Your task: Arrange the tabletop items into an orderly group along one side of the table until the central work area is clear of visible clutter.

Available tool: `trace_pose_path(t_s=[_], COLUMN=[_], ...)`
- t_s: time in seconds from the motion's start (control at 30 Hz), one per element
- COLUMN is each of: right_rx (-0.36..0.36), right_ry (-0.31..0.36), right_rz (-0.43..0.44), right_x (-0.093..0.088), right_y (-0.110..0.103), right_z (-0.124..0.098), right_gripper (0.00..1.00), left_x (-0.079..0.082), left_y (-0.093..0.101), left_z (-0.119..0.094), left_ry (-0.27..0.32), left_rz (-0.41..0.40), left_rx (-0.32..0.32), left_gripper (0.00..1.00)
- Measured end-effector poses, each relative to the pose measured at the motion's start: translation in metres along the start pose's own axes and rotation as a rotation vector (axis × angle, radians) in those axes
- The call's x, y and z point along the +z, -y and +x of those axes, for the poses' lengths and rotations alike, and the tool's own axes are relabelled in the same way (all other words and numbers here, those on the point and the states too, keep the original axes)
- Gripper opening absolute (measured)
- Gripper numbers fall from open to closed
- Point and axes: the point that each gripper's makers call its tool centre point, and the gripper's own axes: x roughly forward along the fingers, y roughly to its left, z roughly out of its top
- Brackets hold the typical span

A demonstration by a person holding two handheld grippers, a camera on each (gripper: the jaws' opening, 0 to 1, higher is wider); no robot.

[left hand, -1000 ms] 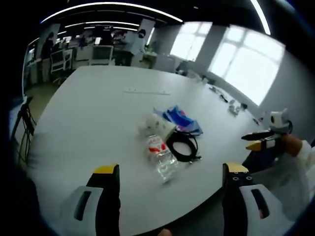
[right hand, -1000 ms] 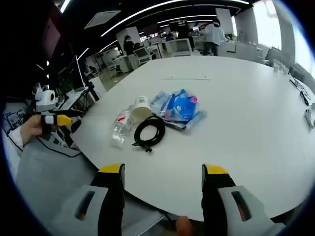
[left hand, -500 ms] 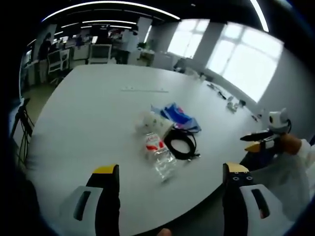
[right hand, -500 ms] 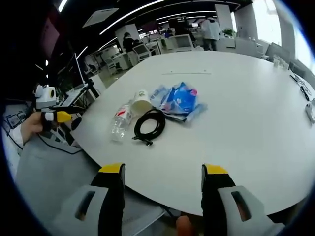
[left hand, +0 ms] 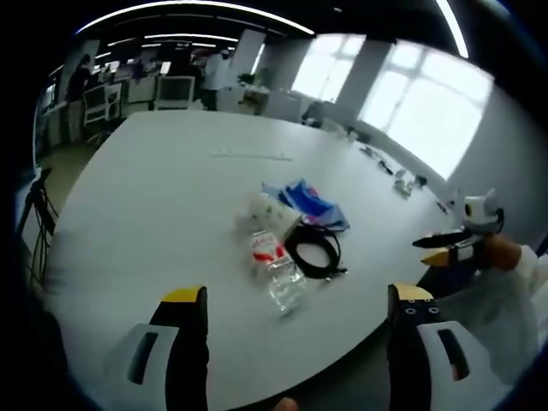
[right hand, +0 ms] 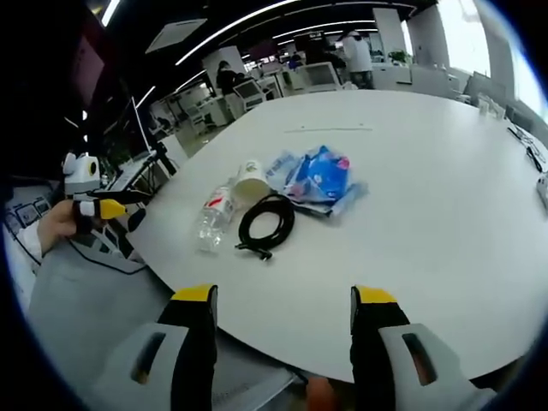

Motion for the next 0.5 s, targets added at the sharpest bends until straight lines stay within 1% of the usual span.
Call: trace_pose_path(t_s=[0.17,0.33,0.5], right_rx=[0.003,0.008,0.01], right_ry=[0.005,0.016,0.026], right_rz=[-0.001,-0.005,-0.003], right_x=[0.001,0.005,0.007], right_y=[0.0,0.0,0.0], right_z=[0.0,0.0,0.0], right_gripper=[0.61,0.61,0.61], left_x=[0.001,0.009,0.013], left_y=[-0.007,-0.007,-0.008], left_z=[-0.003,-0.006,-0.006], left_ry=[-0.013,-0.009,-0.023], left_rz=[0.013,0.023,0.039], left_rx=[0.012,0.014,0.014], left_gripper=[0.83,0.82,0.82])
